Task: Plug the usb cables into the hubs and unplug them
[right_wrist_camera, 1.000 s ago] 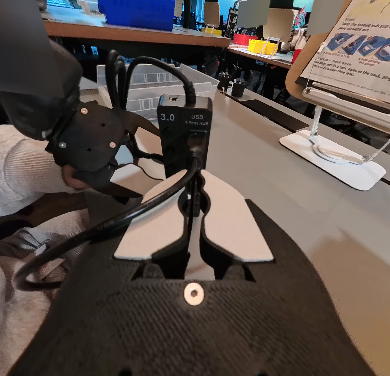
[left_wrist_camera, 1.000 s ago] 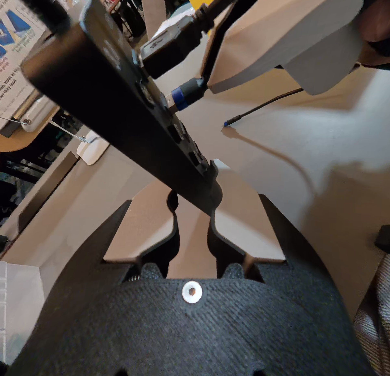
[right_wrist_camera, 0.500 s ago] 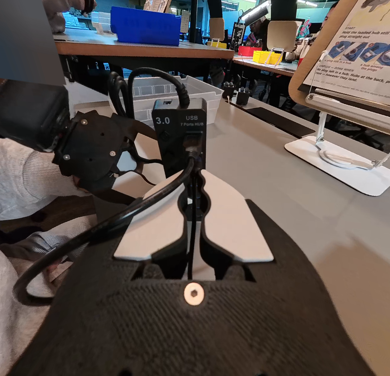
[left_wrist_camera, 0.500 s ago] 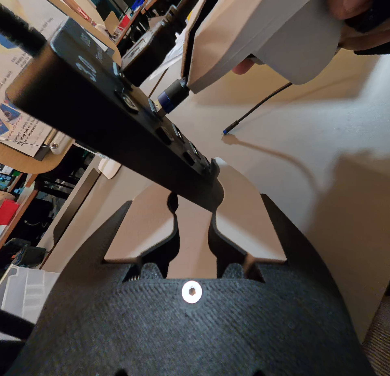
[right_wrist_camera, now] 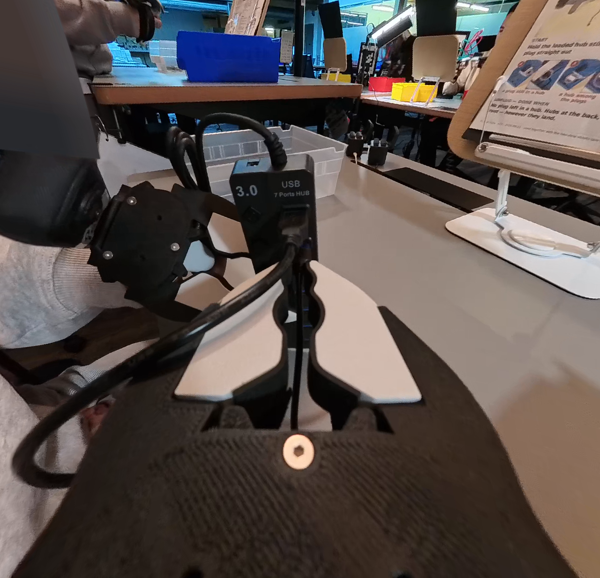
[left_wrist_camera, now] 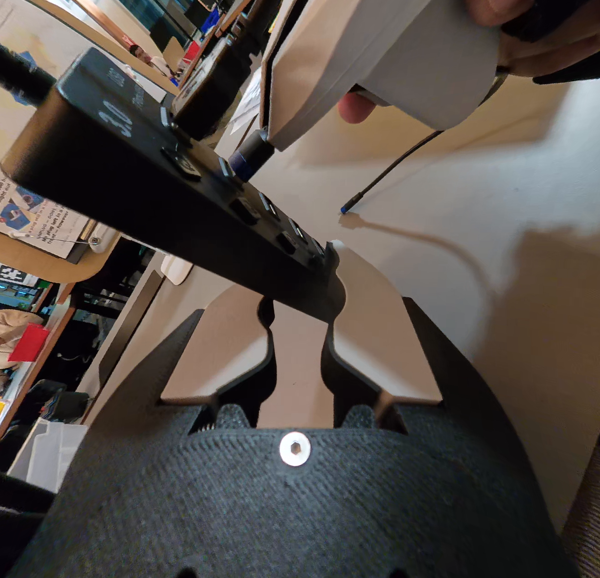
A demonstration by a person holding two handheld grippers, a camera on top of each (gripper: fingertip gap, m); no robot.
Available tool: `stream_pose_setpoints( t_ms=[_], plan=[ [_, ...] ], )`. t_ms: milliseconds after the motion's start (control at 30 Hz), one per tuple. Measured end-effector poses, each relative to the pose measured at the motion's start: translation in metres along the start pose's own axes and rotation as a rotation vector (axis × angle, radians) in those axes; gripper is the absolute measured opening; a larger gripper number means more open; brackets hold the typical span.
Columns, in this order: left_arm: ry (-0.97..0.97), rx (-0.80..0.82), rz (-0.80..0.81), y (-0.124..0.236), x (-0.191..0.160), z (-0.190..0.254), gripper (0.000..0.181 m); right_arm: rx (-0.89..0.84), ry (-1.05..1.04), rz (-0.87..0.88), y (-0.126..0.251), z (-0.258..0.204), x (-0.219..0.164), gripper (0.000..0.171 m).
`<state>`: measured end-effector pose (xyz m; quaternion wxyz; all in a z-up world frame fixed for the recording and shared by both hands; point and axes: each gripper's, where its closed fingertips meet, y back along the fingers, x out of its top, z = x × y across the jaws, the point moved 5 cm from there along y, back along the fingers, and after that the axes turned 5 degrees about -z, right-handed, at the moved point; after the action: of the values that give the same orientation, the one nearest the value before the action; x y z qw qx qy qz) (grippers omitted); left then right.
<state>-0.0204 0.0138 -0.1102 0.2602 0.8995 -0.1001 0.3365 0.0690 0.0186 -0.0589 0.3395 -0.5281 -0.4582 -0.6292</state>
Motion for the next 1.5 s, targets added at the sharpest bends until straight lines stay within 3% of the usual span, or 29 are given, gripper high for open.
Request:
stream_pose_setpoints(
  t_ms=[33,333,467,567,867,1500],
  plan=[
    [0.006,-0.005,0.006,0.001,0.0,0.0,0.033,0.002,0.0,0.005,0.0,-0.001,0.001,0.007],
    [0.048,-0.017,0.018,0.001,-0.001,-0.002,0.033,0.018,-0.011,0.001,-0.001,-0.002,0.002,0.007],
    [0.356,-0.129,0.045,-0.001,-0.001,-0.009,0.028,0.015,0.007,0.014,-0.003,-0.003,0.004,0.009],
    [0.484,-0.159,0.059,0.001,-0.004,-0.017,0.025,-0.033,0.055,0.021,-0.003,-0.003,0.006,0.017],
    [0.954,-0.35,0.158,-0.002,-0.025,-0.035,0.024,-0.043,0.074,-0.005,-0.008,-0.004,-0.003,0.017],
    [1.168,-0.46,0.26,-0.002,-0.038,-0.044,0.027,-0.031,-0.134,0.027,-0.006,0.018,-0.012,0.015]
  ],
)
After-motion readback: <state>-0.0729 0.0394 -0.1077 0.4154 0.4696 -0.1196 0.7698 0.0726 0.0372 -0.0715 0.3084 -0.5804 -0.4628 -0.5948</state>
